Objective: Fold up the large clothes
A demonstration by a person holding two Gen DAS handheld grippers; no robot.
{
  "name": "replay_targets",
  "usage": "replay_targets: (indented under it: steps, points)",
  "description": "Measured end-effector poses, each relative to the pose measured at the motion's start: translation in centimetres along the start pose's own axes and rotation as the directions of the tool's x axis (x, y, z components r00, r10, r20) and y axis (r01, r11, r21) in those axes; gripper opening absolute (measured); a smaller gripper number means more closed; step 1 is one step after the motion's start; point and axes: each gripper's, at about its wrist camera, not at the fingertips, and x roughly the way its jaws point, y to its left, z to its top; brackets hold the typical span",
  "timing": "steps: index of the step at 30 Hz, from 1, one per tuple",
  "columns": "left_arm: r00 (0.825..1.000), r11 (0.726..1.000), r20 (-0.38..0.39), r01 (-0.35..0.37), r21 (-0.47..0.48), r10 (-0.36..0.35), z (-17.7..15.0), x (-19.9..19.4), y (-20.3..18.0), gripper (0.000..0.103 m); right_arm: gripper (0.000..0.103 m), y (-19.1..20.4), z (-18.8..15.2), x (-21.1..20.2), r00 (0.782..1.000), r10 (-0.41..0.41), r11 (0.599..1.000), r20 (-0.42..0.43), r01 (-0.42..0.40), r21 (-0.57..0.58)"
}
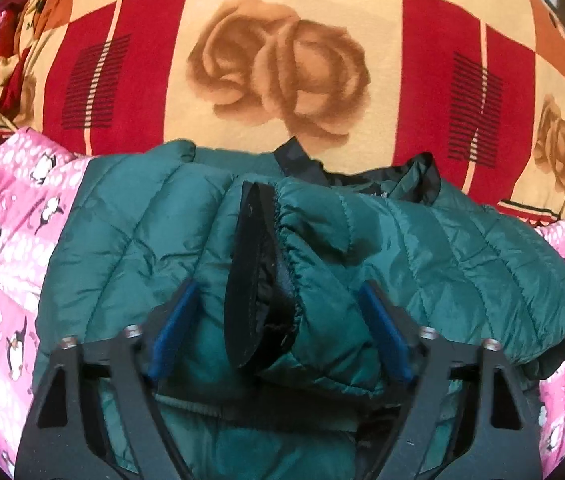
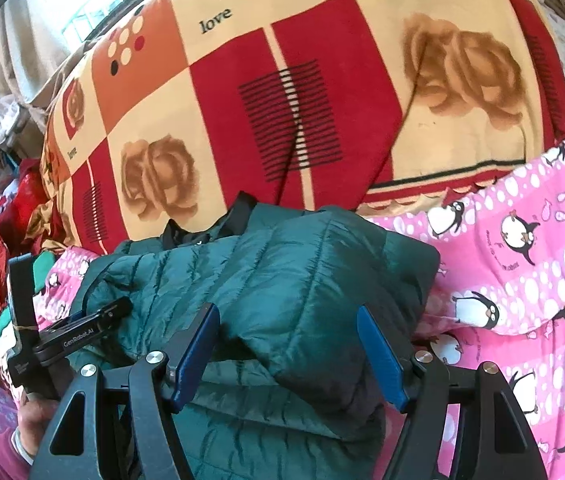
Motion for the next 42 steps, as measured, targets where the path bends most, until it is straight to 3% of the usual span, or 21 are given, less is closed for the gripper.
replay_targets:
  steps: [1,4,7,13,18,24,26,30,32,34,36,38,40,42]
  points:
    - [1.0,1.0,0.014,0.012,0.008,-0.012,0.0,-0.2,0.0,0.04,0.069,-0.2,0.0,-0.1,1.0,-0.002,1.0,0.002,0.002,0.003]
    - [0.999,1.0,0.039,0.016,0.024,-0.017,0.6,-0.8,-0.1,0.017,0.069,-0.6,0.1,-0.4,1.0,-0.009,1.0,0.016,0.009,0.015]
    - [0.997,1.0,0.073,0.013,0.014,-0.014,1.8,-2.0,0.8,0.014,0.069,-1.1,0.2,-0.5,0.999,-0.022,0.999,0.028,0.021,0.044]
    - [0.981,0.997,0.176,-0.083,-0.004,0.083,3.9,-4.7,4.7,0.013,0.069,-0.2,0.4,1.6,1.0,-0.003,0.998,0.005,0.003,0.057]
    - [0.981,0.991,0.136,-0.135,-0.025,0.137,3.1,-4.2,8.4,0.013,0.069,2.6,0.2,5.9,0.998,0.012,0.999,-0.054,-0.013,-0.03]
    - [0.981,0.987,0.111,-0.161,0.004,0.16,1.4,-2.9,9.4,0.013,0.069,4.5,0.7,11.5,0.992,-0.066,0.984,-0.108,0.047,-0.171]
    - [0.981,0.986,0.108,-0.163,0.015,0.161,1.3,-2.6,9.3,0.013,0.071,4.3,0.9,12.7,0.99,-0.07,0.984,-0.124,0.049,-0.17]
    - [0.982,0.986,0.096,-0.166,0.024,0.163,1.5,-2.4,9.1,0.019,0.071,4.2,1.2,12.9,0.986,-0.094,0.983,-0.136,0.07,-0.168]
    - [0.987,0.989,0.074,-0.147,0.027,0.145,1.7,-2.5,9.2,0.033,0.07,4.5,1.4,11.7,0.988,-0.1,0.985,-0.12,0.081,-0.154]
    - [0.993,0.995,0.07,-0.1,0.017,0.098,1.9,-3.2,9.5,0.061,0.07,5.1,1.4,9.7,0.995,-0.053,0.992,-0.089,0.042,-0.122]
    - [0.991,0.997,0.107,-0.076,-0.005,0.076,2.1,-4.5,9.7,0.07,0.071,6.0,1.3,8.2,0.997,-0.017,0.993,-0.077,0.008,-0.12]
    - [0.987,0.998,0.149,-0.06,-0.017,0.062,2.3,-5.8,9.6,0.072,0.074,7.5,0.6,7.1,0.997,-0.006,0.988,-0.073,-0.005,-0.152]
    - [0.985,0.998,0.161,-0.055,-0.018,0.057,2.5,-6.3,9.1,0.079,0.074,9.2,-0.3,7.1,0.996,-0.006,0.98,-0.095,-0.013,-0.199]
    - [0.986,0.998,0.154,-0.068,-0.008,0.069,2.6,-5.9,8.6,0.079,0.074,10.5,-1.0,7.9,0.994,-0.005,0.973,-0.113,-0.021,-0.231]
